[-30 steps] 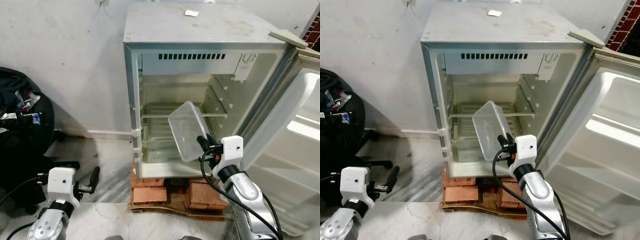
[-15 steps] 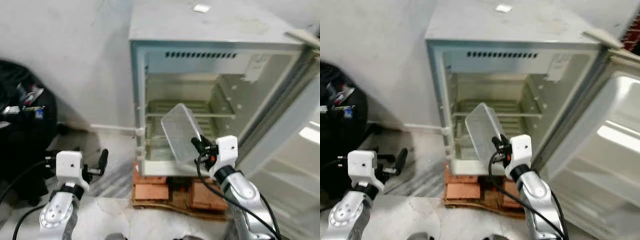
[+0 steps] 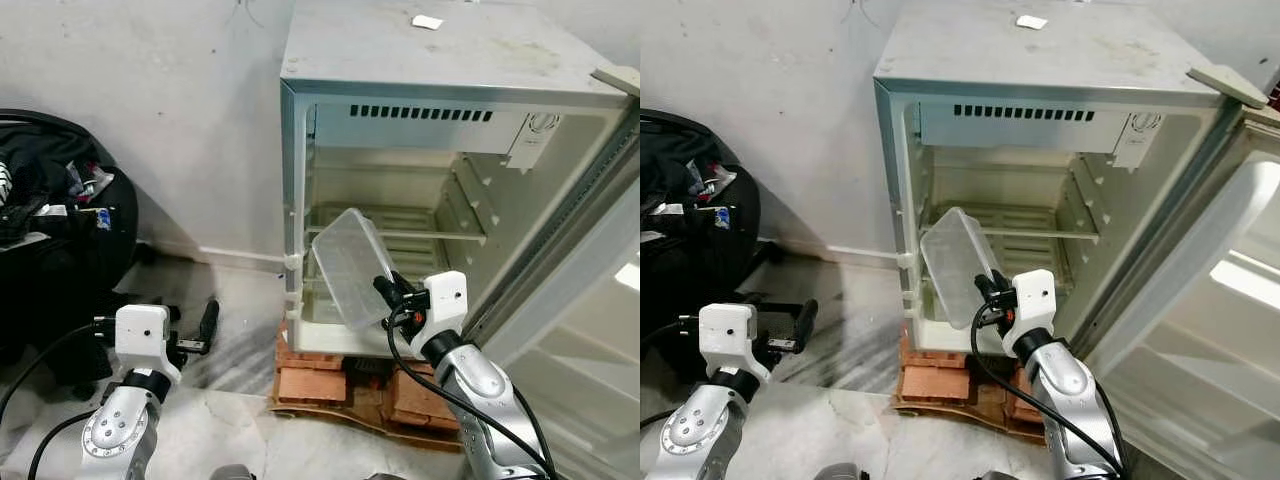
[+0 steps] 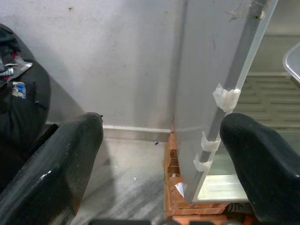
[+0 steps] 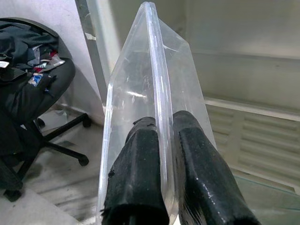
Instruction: Restocking fridge
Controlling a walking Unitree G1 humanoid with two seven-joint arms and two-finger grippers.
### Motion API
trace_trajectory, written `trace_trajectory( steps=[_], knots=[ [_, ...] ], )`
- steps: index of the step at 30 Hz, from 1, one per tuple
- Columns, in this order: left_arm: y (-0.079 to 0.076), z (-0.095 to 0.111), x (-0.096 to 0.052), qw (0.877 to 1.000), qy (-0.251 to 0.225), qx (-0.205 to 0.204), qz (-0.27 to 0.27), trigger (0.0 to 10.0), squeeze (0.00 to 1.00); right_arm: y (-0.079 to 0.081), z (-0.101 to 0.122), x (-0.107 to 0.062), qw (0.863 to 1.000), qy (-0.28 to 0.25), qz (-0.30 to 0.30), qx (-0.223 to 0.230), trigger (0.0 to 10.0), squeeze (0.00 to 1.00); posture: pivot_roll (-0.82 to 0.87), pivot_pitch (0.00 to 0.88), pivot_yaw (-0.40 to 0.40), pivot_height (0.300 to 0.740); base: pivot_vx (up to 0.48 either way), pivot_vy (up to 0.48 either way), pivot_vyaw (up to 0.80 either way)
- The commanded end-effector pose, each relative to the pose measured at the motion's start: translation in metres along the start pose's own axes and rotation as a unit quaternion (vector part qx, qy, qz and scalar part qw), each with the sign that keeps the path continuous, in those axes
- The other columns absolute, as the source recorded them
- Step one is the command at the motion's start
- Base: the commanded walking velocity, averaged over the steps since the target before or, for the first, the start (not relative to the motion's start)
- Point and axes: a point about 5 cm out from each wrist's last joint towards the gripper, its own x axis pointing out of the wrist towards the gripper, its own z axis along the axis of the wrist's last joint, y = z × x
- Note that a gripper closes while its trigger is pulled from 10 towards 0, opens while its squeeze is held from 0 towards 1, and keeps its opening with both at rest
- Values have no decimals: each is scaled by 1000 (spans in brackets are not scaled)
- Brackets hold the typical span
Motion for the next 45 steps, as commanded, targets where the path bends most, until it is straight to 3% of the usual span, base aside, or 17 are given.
trace_trajectory(
  steps=[1,28,37,45],
  knots=[
    [-2,-1,2,1000,5,0,-4,10000,0,-1,6,1,1000,-8,-2,-2,10000,0,83,40,-41,740,281,0,0],
    [-2,-3,4,1000,8,-1,-11,10000,0,-4,0,-5,1000,-2,-14,-9,10000,0,71,33,-35,740,309,0,0],
    [2,-5,4,1000,20,7,17,10000,0,-4,-2,-4,1000,4,-13,-2,10000,0,77,37,-36,740,0,0,0],
    [6,-4,1,999,22,13,33,10000,0,-7,-1,25,994,14,-55,92,10000,0,110,55,-42,740,0,0,0]
  ],
)
